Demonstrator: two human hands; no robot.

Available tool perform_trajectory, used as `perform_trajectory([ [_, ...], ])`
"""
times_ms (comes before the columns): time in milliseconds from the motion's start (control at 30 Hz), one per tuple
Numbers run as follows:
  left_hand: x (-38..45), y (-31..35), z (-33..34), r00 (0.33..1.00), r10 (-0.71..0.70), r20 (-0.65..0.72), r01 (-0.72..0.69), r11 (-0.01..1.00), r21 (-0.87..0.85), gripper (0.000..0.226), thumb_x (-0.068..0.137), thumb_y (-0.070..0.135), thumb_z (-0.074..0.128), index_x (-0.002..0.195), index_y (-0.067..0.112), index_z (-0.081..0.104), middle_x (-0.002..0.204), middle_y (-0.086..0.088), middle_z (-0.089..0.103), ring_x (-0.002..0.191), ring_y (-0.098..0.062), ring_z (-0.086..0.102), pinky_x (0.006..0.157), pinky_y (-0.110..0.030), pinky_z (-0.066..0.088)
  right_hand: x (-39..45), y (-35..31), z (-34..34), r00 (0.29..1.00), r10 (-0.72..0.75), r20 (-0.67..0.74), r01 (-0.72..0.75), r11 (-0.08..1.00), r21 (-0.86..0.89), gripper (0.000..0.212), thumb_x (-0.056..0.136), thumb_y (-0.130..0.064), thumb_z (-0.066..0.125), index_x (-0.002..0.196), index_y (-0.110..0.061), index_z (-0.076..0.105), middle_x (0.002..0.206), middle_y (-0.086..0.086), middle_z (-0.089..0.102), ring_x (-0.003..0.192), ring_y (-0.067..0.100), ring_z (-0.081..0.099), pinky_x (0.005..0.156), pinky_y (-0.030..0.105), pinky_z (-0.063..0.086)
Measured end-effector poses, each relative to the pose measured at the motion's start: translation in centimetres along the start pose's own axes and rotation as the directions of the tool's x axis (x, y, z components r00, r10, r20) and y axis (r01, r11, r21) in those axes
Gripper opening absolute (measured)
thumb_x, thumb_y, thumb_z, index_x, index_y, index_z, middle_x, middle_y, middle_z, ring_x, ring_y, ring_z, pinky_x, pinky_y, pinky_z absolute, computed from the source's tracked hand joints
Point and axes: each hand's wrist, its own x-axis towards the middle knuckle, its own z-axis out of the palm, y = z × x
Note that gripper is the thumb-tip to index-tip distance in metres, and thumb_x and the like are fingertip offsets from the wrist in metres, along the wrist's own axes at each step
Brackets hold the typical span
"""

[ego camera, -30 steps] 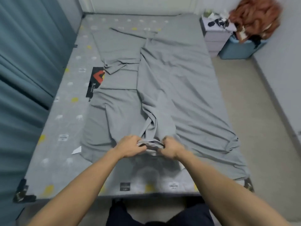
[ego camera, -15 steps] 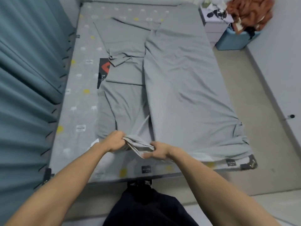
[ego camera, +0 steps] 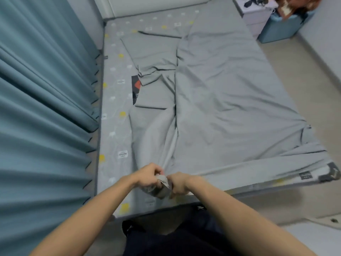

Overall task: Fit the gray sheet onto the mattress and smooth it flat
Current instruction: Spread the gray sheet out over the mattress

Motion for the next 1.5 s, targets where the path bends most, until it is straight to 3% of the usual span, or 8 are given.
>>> perform_trajectory([
  [267, -0.2, -12.7, -6.1, 0.957, 0.213, -0.196, 0.016, 0.637, 0.77, 0.023, 0.083, 0.015, 0.053, 0.103, 0.015, 0.064, 0.11, -0.009, 0.065, 0.108, -0.031, 0.059, 0.086, -0.036, 0.045, 3.3, -7.1, 5.4, 0.936, 0.316, -0.158, -0.224, 0.876, 0.427, 0.049, 0.093, -0.021, 0.052, 0.142, -0.017, 0.049, 0.137, 0.014, 0.057, 0.126, 0.03, 0.053, 0.1, 0.03, 0.041],
  [600, -7.2, -24.8, -8.0, 0.972, 0.232, -0.026, -0.224, 0.957, 0.185, 0.018, 0.088, 0.009, 0.049, 0.096, 0.025, 0.051, 0.096, -0.005, 0.062, 0.085, -0.026, 0.056, 0.071, -0.034, 0.044, 7.1, -22.1, 16.2, 0.891, 0.452, -0.047, -0.384, 0.805, 0.452, 0.033, 0.092, -0.027, 0.051, 0.12, -0.012, 0.059, 0.127, 0.016, 0.061, 0.119, 0.033, 0.056, 0.094, 0.035, 0.044],
  [867, -11.8, -22.4, -9.5, 0.936, 0.312, 0.161, -0.346, 0.9, 0.265, 0.007, 0.078, 0.026, 0.063, 0.082, 0.022, 0.068, 0.077, -0.004, 0.068, 0.077, -0.026, 0.063, 0.064, -0.037, 0.048, 10.3, -25.9, 13.1, 0.759, 0.428, -0.491, -0.018, 0.767, 0.641, 0.086, 0.076, -0.034, 0.076, 0.15, -0.023, 0.033, 0.128, 0.001, 0.056, 0.116, 0.019, 0.054, 0.098, 0.031, 0.043],
  [1000, -12.9, -23.4, -9.6, 0.946, 0.314, 0.085, -0.283, 0.666, 0.69, 0.033, 0.082, 0.023, 0.064, 0.113, 0.029, 0.055, 0.106, -0.006, 0.065, 0.096, -0.032, 0.063, 0.069, -0.037, 0.047, 11.6, -26.6, 12.3, 0.801, 0.373, -0.468, -0.05, 0.821, 0.568, 0.006, 0.086, -0.027, 0.062, 0.083, -0.023, 0.065, 0.076, 0.001, 0.065, 0.085, 0.026, 0.063, 0.067, 0.03, 0.04],
  [1233, -10.2, -27.5, -13.2, 0.928, 0.241, -0.282, -0.079, 0.871, 0.485, 0.034, 0.078, 0.002, 0.051, 0.1, 0.02, 0.07, 0.105, -0.008, 0.069, 0.105, -0.03, 0.059, 0.089, -0.037, 0.048, 9.6, -26.7, 14.3, 0.769, 0.45, -0.454, -0.039, 0.742, 0.67, 0.043, 0.08, -0.019, 0.06, 0.047, -0.016, 0.033, 0.05, 0.005, 0.033, 0.046, 0.017, 0.031, 0.048, 0.033, 0.024],
  [1333, -9.9, -26.8, -13.5, 0.973, 0.192, -0.128, -0.177, 0.977, 0.12, 0.031, 0.087, 0.003, 0.048, 0.094, 0.027, 0.066, 0.099, -0.002, 0.071, 0.097, -0.025, 0.064, 0.083, -0.035, 0.049, 9.0, -26.4, 16.7, 0.659, 0.599, -0.455, -0.195, 0.72, 0.666, 0.039, 0.082, -0.022, 0.057, 0.05, -0.015, 0.035, 0.051, 0.004, 0.04, 0.054, 0.023, 0.043, 0.049, 0.033, 0.026],
  [1433, -10.8, -27.0, -13.3, 0.951, 0.308, 0.04, -0.306, 0.908, 0.287, 0.018, 0.087, 0.017, 0.049, 0.087, 0.019, 0.067, 0.092, -0.003, 0.072, 0.091, -0.026, 0.064, 0.08, -0.035, 0.051, 9.1, -27.9, 18.8, 0.539, 0.703, -0.464, -0.442, 0.705, 0.555, 0.019, 0.085, -0.031, 0.058, 0.093, -0.016, 0.066, 0.102, 0.009, 0.061, 0.102, 0.029, 0.056, 0.078, 0.034, 0.045],
  [1500, -12.7, -27.3, -13.1, 0.926, 0.307, 0.221, -0.376, 0.807, 0.456, 0.015, 0.085, 0.028, 0.057, 0.086, 0.016, 0.066, 0.09, -0.007, 0.072, 0.086, -0.027, 0.065, 0.072, -0.033, 0.051, 10.7, -30.5, 19.4, 0.495, 0.706, -0.506, -0.432, 0.706, 0.562, 0.071, 0.078, -0.04, 0.067, 0.142, -0.016, 0.046, 0.134, 0.009, 0.047, 0.125, 0.028, 0.043, 0.104, 0.035, 0.038],
])
